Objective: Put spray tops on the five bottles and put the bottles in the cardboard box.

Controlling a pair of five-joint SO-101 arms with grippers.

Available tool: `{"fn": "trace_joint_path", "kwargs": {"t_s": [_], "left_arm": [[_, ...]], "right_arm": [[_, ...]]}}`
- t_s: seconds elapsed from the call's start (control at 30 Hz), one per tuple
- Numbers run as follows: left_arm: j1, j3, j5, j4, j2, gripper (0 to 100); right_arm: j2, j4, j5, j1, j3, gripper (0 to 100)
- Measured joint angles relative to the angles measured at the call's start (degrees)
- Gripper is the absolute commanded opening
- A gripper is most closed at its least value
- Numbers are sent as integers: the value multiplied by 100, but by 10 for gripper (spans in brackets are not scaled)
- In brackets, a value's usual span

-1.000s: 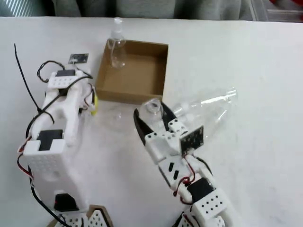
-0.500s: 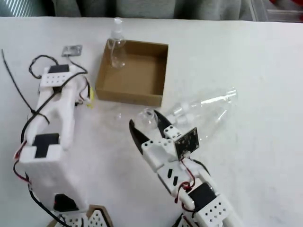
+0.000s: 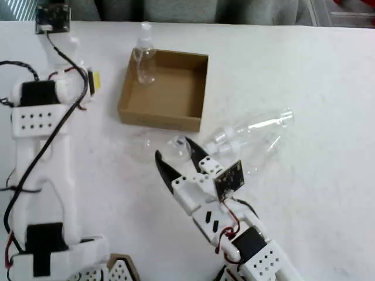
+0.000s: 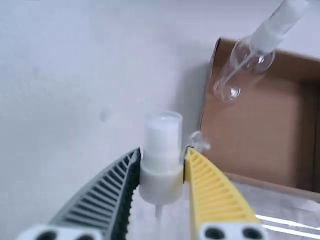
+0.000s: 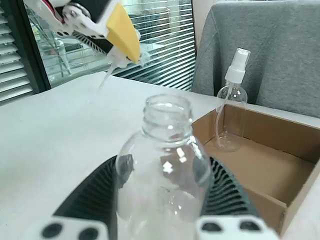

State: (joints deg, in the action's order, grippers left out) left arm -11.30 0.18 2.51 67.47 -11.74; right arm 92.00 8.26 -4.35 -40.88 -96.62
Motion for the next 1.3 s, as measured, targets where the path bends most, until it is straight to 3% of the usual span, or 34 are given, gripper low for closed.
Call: {"fn": "trace_joint_path", "kwargs": {"t_s": [0.6,0.7,0.87,1.3], "left_arm": [[756,0,0,-1495,-1987,109],[941,0,369,-1890,-2084,109],[1301,0,1512,-2620,-2180,109],[1609,-26,1556,-2664,-2189,109]], "right_arm": [[0,-422,0,-396,0,41],[-114,-484,0,-554,0,42],[-809,-1248,0,-686,0,42],[-3974,-3226,0,-668,730,39]]}}
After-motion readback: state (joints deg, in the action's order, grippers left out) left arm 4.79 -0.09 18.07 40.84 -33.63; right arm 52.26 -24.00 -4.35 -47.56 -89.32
